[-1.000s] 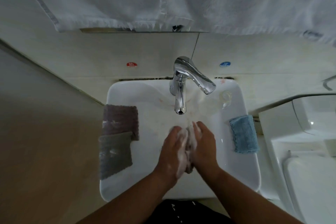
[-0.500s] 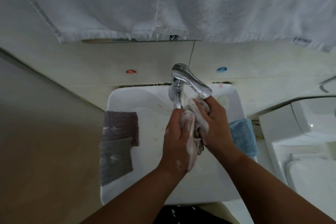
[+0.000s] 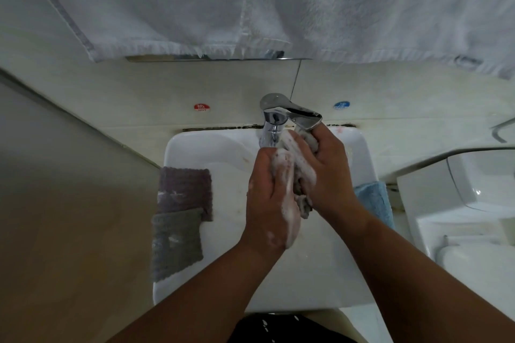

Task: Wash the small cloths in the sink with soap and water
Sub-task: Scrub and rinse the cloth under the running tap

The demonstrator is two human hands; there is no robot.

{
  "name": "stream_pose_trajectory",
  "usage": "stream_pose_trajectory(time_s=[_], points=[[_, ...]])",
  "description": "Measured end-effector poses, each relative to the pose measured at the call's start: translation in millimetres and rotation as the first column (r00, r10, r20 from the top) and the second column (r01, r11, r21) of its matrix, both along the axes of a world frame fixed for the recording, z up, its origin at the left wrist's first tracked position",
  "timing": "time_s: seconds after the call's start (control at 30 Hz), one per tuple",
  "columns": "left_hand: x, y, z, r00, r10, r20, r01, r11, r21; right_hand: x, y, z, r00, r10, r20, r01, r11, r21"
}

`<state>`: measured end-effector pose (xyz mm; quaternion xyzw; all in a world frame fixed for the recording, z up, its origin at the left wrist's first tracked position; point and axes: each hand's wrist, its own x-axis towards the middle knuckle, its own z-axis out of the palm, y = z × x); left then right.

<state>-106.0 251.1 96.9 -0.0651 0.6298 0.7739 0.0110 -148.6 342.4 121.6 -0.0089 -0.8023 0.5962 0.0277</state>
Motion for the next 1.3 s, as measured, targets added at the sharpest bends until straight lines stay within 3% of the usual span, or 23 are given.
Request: stream_pose_trajectory(time_s=[0.17, 0.33, 0.47, 0.6, 0.73, 0.87, 1.0, 1.2, 1.3], points=[[18.1, -3.2, -9.6, 0.999, -0.014, 0.038, 0.014, 1.000, -0.010, 21.7, 0.9, -18.2, 1.000, 0.010, 0.001, -0.010, 0.999, -0.034], [54.9, -9.4, -53.4, 0.978, -0.102, 0.181, 0.141, 0.965, -0.221, 67.5, 3.9, -83.1, 0.980, -0.020, 0.200, 0.033, 0.997, -0.064], [54.7, -17.3, -81.0, 0.913, -0.031, 0.407, 0.132, 0.966, -0.222, 67.8, 0.6, -121.2, 0.941, 0.044, 0.336, -0.033, 0.999, -0.039], [40.7, -22.8, -85.0, 0.824, 0.080, 0.561, -0.038, 0.996, -0.086, 54.3, -11.6, -131.4, 0.949, 0.083, 0.303, -0.097, 0.995, 0.033], [32.7, -29.0, -91.5, 0.871, 0.133, 0.473, -0.009, 0.967, -0.254, 43.2, -24.4, -117.0, 0.945, 0.092, 0.313, -0.073, 0.995, -0.072], [32.3, -29.0, -93.2, 0.854, 0.118, 0.506, -0.027, 0.983, -0.183, 40.8, -29.9, -111.8, 0.924, 0.035, 0.382, -0.115, 0.976, 0.187], [26.5, -22.0, -89.4, 0.895, 0.105, 0.433, -0.005, 0.974, -0.227, 45.9, -22.8, -111.6, 0.959, -0.025, 0.282, 0.004, 0.997, 0.073], [13.3, -7.9, -86.3, 0.950, 0.061, 0.307, 0.062, 0.924, -0.377, 43.0, -6.5, -111.3, 0.971, -0.115, 0.210, 0.090, 0.988, 0.123], [6.3, -3.5, -88.5, 0.948, 0.034, 0.316, 0.072, 0.945, -0.318, 40.5, -6.2, -102.0, 0.941, -0.224, 0.252, 0.202, 0.973, 0.112]])
